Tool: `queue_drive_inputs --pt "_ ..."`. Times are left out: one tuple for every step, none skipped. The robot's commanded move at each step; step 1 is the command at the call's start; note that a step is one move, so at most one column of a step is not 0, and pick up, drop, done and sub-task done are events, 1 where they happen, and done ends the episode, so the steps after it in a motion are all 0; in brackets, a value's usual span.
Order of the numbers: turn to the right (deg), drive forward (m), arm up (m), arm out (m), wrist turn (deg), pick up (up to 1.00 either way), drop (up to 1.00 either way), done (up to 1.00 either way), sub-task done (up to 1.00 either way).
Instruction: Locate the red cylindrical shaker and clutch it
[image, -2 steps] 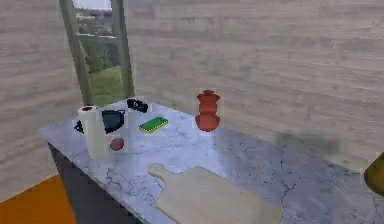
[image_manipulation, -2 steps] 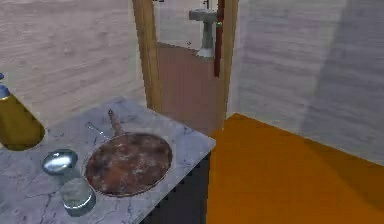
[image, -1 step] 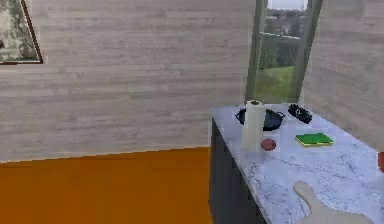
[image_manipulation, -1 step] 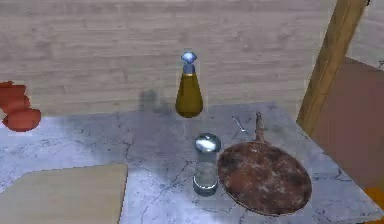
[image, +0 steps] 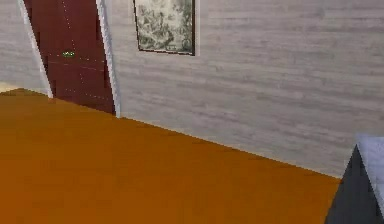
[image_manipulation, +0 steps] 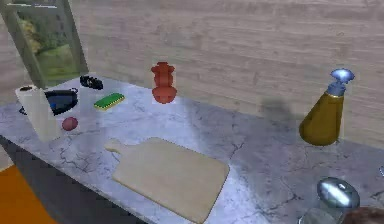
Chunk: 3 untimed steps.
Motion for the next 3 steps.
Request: queue_drive_inputs --pt "18.0 0.0 0.0 0.0 0.0 0.0 0.0 0.0 0.0" --pt "0.0 0.35 0.0 0.0 0.0 0.0 0.0 0.0 0.0" --pt "0.0 0.0 0.5 0.0 0.0 0.0 0.0 0.0 0.0"
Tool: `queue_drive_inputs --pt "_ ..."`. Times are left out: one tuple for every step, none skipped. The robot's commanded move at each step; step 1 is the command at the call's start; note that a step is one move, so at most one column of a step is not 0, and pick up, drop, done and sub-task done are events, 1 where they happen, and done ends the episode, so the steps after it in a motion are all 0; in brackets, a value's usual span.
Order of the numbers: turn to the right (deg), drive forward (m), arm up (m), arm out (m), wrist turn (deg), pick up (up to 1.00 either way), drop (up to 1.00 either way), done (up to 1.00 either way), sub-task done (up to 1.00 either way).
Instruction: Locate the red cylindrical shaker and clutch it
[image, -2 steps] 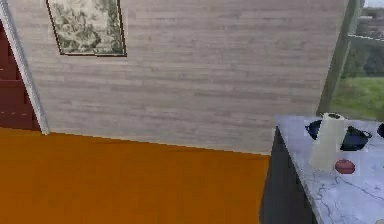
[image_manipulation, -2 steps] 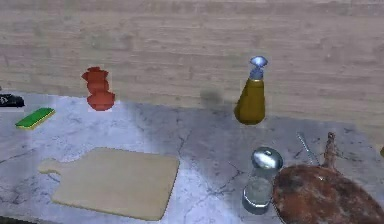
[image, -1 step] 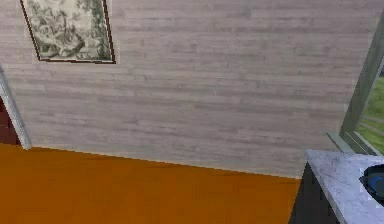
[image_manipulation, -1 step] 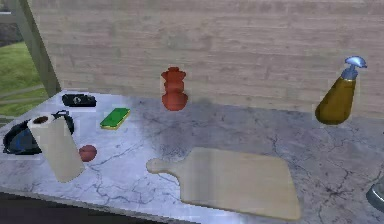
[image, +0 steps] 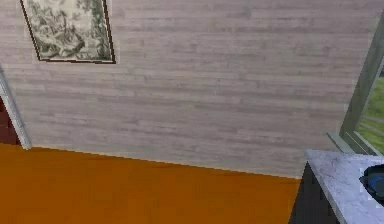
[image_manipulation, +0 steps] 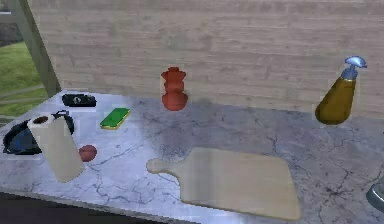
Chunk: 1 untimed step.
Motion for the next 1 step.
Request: queue_drive_inputs --pt "0.0 0.0 0.38 0.0 0.0 0.0 0.0 0.0 0.0"
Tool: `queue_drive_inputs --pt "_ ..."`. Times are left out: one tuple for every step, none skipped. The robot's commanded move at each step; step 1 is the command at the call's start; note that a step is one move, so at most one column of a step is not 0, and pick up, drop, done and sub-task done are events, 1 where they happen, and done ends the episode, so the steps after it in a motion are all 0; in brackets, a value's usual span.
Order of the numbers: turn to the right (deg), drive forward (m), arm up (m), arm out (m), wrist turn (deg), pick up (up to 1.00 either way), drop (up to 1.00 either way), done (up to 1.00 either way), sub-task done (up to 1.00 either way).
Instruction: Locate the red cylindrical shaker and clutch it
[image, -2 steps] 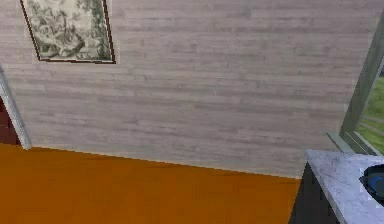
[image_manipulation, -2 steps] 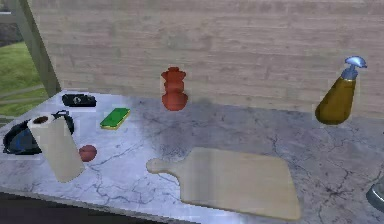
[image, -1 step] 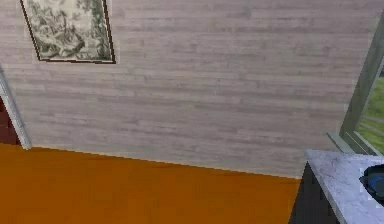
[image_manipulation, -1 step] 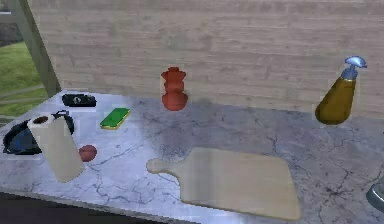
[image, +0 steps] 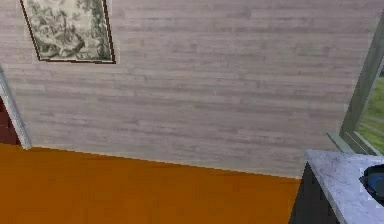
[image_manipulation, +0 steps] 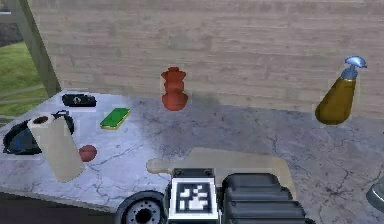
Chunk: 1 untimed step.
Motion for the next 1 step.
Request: queue_drive_inputs --pt "0.0 0.0 0.0 0.5 0.0 0.0 0.0 0.0 0.0"
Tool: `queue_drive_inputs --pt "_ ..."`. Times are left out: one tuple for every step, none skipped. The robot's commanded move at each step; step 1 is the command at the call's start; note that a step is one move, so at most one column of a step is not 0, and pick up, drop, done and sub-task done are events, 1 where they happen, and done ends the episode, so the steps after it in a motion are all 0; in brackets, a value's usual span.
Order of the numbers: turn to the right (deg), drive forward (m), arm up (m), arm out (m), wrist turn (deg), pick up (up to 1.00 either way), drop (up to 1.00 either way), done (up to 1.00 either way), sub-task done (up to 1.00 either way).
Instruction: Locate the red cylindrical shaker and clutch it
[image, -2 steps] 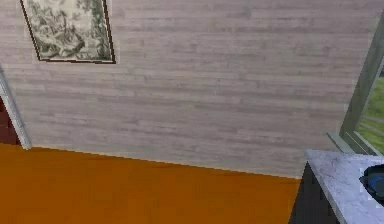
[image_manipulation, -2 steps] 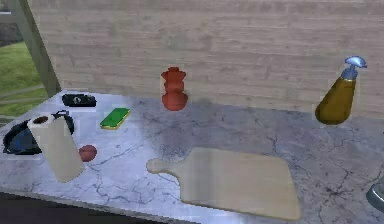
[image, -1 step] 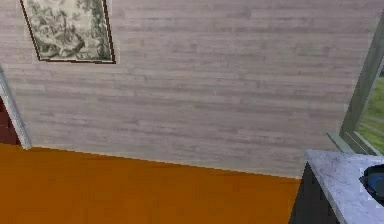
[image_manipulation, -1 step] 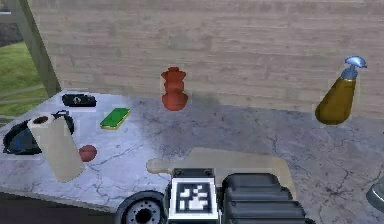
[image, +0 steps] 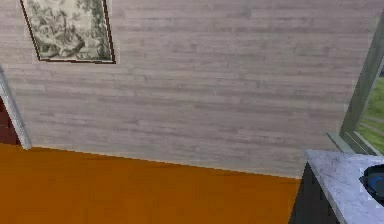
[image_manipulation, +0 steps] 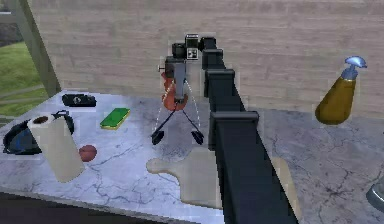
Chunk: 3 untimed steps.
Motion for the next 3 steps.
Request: queue_drive_inputs --pt "0.0 0.0 0.0 0.0 45.0 0.0 0.0 0.0 0.0" --pt "0.0 0.0 0.0 0.0 45.0 0.0 0.0 0.0 0.0" --pt "0.0 0.0 0.0 0.0 45.0 0.0 0.0 0.0 0.0"
